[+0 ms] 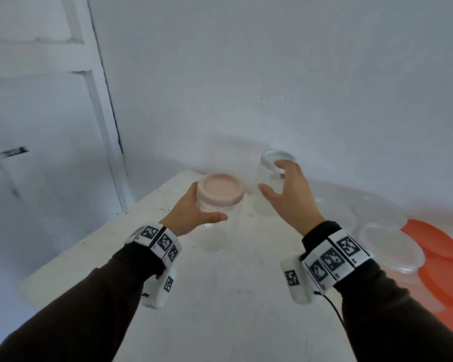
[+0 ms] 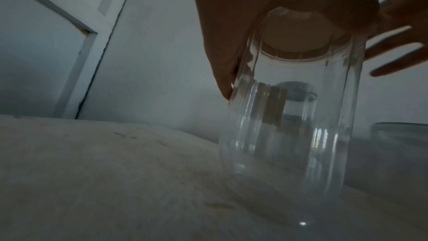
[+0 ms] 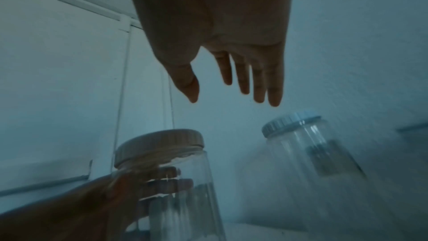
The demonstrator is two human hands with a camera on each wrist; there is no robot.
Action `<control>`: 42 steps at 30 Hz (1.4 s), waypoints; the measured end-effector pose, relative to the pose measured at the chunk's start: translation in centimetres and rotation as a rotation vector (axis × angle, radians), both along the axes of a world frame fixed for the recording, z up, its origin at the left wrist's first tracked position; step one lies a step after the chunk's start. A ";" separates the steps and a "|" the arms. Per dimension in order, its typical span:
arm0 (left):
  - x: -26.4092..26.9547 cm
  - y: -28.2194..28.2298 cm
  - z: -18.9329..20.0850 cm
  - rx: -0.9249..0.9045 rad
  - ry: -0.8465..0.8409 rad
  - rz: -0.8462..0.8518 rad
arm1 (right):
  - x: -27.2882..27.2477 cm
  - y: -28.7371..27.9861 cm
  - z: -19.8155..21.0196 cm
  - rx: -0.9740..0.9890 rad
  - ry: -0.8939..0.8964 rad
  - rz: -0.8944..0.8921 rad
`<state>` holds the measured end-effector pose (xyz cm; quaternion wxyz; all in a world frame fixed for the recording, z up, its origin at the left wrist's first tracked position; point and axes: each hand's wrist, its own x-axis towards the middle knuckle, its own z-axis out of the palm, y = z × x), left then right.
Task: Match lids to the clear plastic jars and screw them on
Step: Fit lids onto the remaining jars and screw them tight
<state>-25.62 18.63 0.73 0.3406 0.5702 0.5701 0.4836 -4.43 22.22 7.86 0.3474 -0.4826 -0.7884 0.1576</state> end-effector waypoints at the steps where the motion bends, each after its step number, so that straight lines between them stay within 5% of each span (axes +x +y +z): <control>1: -1.0 0.8 0.1 0.001 0.012 0.004 | -0.3 0.9 -0.3 -0.027 0.040 -0.054; 8: -7.9 6.4 0.3 -0.026 -0.030 0.027 | -2.6 5.6 -3.4 -0.087 0.176 -0.434; 18: -14.9 14.1 0.0 -0.009 -0.061 -0.129 | -5.5 10.8 -4.1 -0.138 0.358 -0.657; 42: -17.6 20.5 -0.2 -0.007 -0.055 -0.261 | -17.2 13.4 -5.5 -0.184 0.268 -0.471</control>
